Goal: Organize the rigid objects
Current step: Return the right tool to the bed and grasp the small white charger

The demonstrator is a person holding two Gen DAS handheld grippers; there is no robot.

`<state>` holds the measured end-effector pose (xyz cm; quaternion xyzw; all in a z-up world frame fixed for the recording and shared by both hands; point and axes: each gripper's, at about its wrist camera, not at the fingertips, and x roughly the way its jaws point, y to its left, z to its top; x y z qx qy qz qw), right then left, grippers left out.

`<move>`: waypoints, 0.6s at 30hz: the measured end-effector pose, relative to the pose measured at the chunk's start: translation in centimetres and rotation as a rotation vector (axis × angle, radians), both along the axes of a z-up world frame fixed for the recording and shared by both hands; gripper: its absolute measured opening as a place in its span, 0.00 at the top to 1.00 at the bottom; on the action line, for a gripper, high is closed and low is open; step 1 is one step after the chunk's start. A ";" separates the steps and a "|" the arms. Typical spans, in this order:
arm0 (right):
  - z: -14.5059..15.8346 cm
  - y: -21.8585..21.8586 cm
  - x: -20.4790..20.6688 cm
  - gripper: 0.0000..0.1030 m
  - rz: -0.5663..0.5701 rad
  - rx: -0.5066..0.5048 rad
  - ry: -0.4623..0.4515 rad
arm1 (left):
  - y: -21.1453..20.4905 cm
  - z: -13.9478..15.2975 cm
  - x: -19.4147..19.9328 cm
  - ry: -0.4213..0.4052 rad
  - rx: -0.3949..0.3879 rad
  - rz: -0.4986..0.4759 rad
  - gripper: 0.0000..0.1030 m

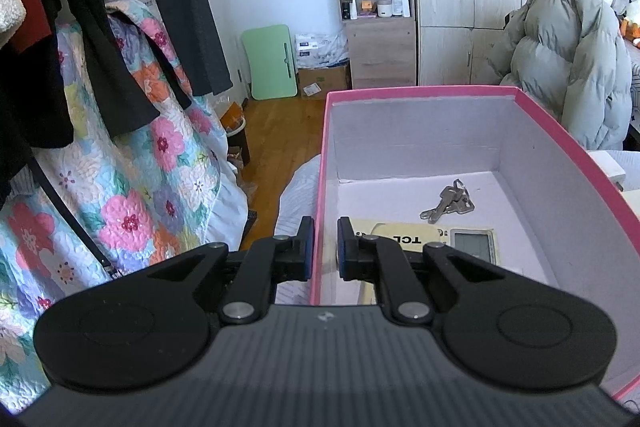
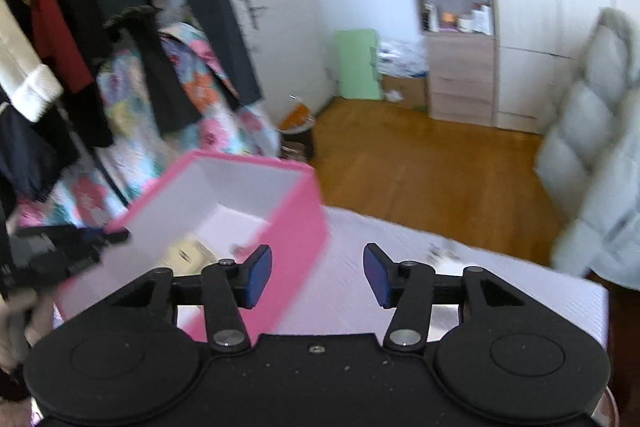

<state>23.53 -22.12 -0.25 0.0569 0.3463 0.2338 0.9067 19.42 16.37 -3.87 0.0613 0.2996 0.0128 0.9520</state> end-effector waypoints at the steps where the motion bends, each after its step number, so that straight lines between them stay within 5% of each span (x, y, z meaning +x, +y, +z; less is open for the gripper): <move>1: -0.4 -0.8 -0.4 0.43 -0.015 -0.007 0.014 | 0.0 0.0 0.0 0.000 -0.002 -0.001 0.91; 11: -6.6 -3.3 -2.5 0.38 -0.103 -0.033 0.157 | 0.0 -0.1 -0.4 -0.011 0.013 0.000 0.91; 18: -10.5 -1.8 -2.4 0.38 -0.099 -0.080 0.171 | -0.4 0.0 -0.2 -0.003 0.030 -0.002 0.91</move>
